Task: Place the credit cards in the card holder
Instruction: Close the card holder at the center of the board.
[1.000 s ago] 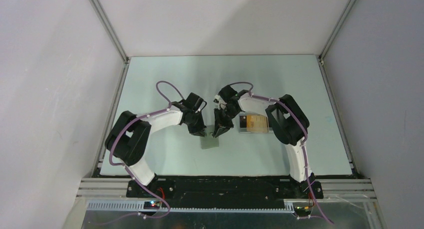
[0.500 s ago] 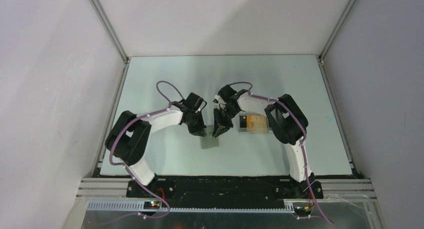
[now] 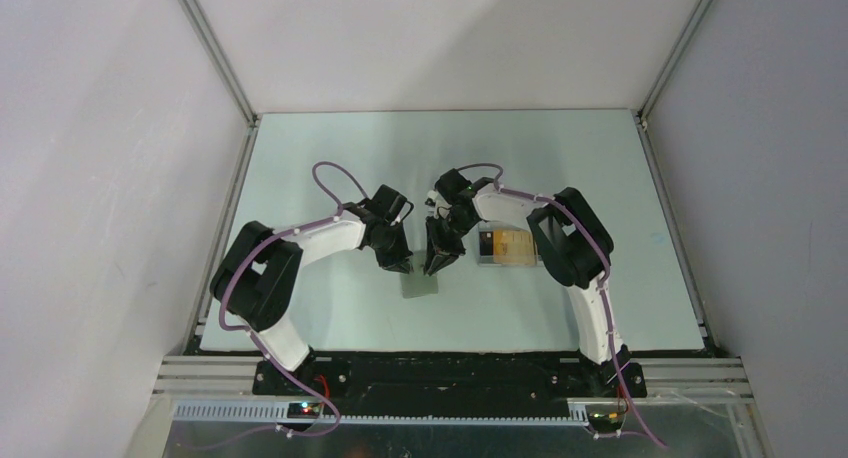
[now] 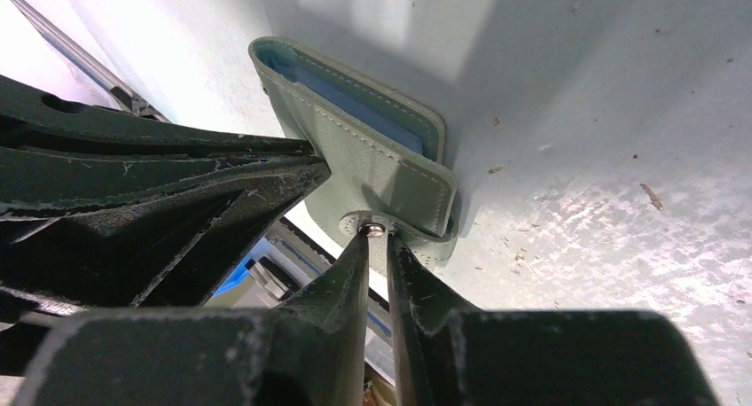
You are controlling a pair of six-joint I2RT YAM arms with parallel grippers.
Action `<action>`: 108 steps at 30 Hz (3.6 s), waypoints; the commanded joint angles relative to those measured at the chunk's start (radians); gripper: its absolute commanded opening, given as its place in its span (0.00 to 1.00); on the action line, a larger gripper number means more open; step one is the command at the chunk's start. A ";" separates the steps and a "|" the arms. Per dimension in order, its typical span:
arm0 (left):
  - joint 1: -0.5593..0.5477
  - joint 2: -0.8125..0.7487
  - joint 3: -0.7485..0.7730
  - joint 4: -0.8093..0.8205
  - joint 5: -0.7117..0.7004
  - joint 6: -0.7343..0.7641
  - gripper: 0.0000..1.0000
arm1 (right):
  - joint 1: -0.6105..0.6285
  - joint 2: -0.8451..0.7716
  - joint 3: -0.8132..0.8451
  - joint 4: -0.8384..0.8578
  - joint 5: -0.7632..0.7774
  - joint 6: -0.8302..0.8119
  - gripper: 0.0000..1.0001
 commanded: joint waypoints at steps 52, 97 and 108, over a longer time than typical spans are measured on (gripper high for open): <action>-0.018 0.051 -0.030 0.041 -0.028 -0.001 0.15 | 0.134 0.423 0.219 -0.254 0.314 0.006 0.00; -0.010 0.036 0.015 0.004 -0.038 0.040 0.16 | -0.053 -0.125 -0.088 0.022 0.052 -0.038 0.64; -0.010 0.041 0.014 0.004 -0.034 0.040 0.16 | -0.016 0.020 -0.018 0.017 0.037 -0.021 0.59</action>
